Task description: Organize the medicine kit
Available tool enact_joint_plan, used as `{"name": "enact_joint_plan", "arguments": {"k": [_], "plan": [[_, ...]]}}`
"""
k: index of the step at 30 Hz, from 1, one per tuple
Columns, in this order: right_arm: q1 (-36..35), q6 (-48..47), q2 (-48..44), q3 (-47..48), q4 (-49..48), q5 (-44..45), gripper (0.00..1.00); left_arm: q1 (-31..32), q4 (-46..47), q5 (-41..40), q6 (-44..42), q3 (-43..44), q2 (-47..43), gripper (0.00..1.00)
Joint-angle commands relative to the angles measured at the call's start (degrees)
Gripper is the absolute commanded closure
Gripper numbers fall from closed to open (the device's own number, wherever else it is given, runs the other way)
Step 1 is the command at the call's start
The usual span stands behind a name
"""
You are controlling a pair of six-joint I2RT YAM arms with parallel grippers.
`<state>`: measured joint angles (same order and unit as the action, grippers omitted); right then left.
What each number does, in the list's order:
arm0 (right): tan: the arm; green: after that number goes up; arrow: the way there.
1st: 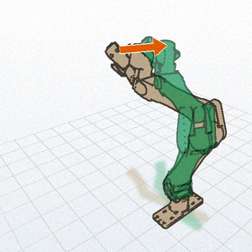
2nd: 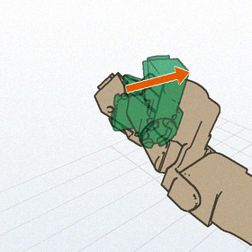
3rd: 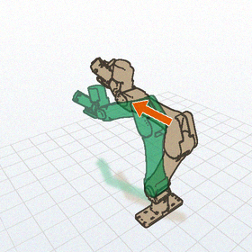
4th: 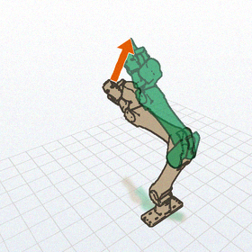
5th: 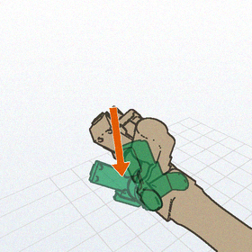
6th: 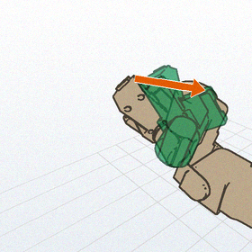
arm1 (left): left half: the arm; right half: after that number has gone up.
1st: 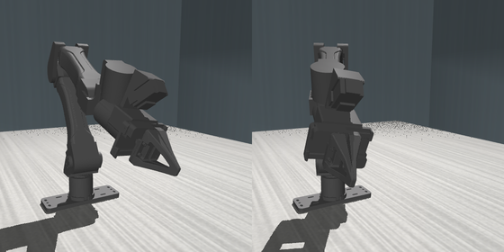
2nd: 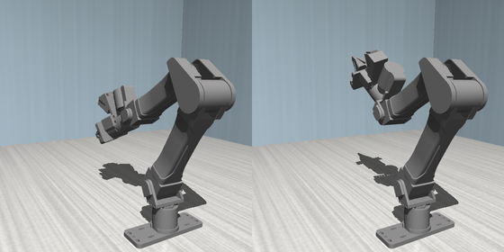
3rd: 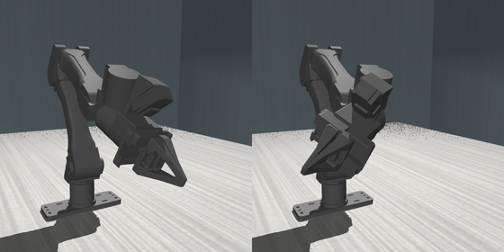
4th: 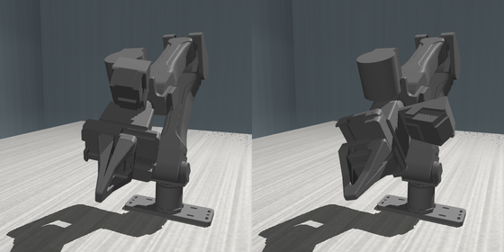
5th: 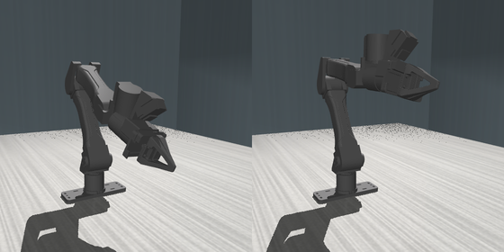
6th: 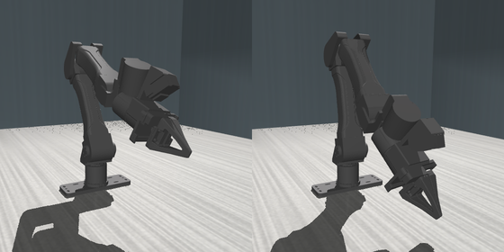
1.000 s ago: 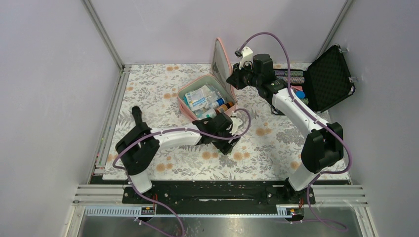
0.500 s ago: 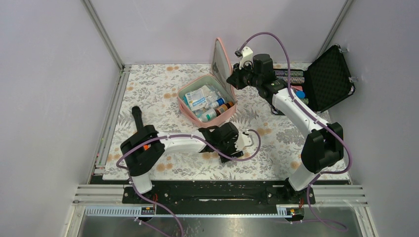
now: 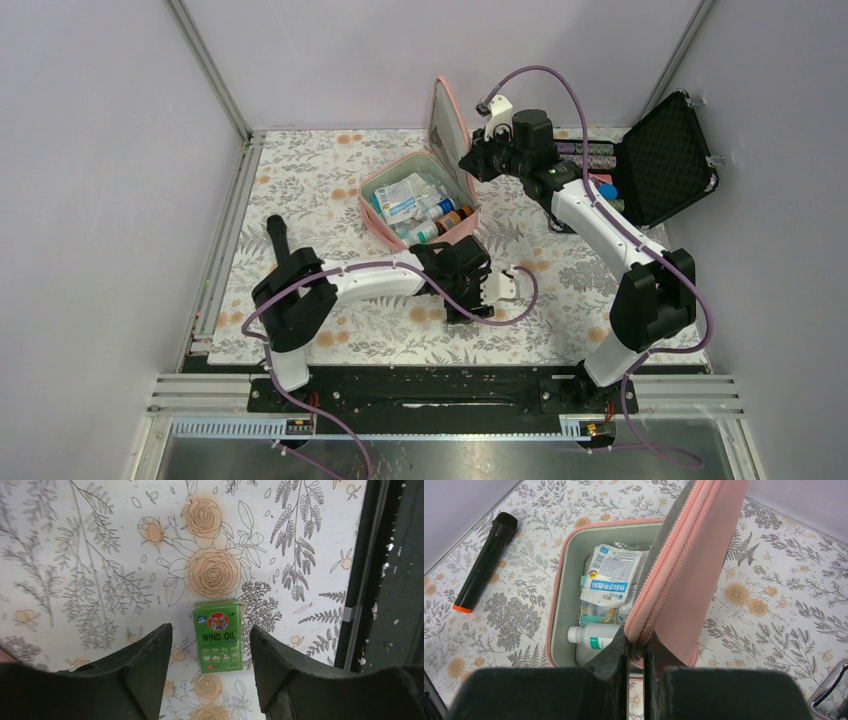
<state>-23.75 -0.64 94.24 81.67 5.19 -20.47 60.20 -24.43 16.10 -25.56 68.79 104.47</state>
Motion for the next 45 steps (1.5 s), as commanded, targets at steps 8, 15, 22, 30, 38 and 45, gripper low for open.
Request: {"name": "enact_joint_plan", "arguments": {"k": [8,15,22,30,38,45], "plan": [[-0.3,1.0,0.1,-0.9,1.8,-0.1,1.0,-3.0,-9.4,9.4,0.0,9.8,3.9,0.37],[-0.3,1.0,0.8,-0.6,1.8,-0.8,1.0,-3.0,-4.7,6.3,3.4,8.1,5.7,0.35],[-0.2,1.0,1.3,-0.5,1.8,-0.7,1.0,-2.7,-3.3,5.9,5.0,7.8,7.4,0.41],[-0.2,0.9,1.2,-0.6,1.8,-0.8,1.0,-2.0,-3.2,7.0,6.5,7.0,6.4,0.41],[-0.2,1.0,1.2,-0.7,1.8,-0.9,1.0,-1.7,-3.3,7.1,2.9,5.8,1.6,0.38],[-0.2,1.0,1.2,-0.6,1.8,-1.2,1.0,-0.3,-1.4,5.4,-2.9,2.3,2.1,0.3]]}}
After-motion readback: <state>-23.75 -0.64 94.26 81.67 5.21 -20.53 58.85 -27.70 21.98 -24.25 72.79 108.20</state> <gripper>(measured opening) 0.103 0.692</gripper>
